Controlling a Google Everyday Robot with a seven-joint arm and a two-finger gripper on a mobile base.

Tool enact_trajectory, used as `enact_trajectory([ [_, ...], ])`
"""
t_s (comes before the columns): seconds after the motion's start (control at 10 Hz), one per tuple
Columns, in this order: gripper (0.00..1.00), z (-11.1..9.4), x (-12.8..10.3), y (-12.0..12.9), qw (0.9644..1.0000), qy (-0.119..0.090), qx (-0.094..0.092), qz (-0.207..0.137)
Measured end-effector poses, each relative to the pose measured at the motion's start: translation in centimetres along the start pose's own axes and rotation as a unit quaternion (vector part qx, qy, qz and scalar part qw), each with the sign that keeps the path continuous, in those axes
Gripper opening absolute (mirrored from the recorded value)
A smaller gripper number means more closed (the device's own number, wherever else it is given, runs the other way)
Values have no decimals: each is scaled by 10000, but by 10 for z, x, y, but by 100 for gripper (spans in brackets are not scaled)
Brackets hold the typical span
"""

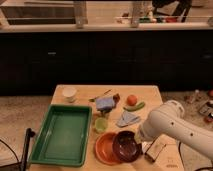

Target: Stack bowls on top of each other

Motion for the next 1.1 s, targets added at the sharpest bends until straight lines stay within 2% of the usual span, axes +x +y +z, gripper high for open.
enact_trajectory([
  [0.5,0,-8,17,-17,9992,122,300,-253],
  [1.1,0,12,45,-51,9957,-54,559,-738],
])
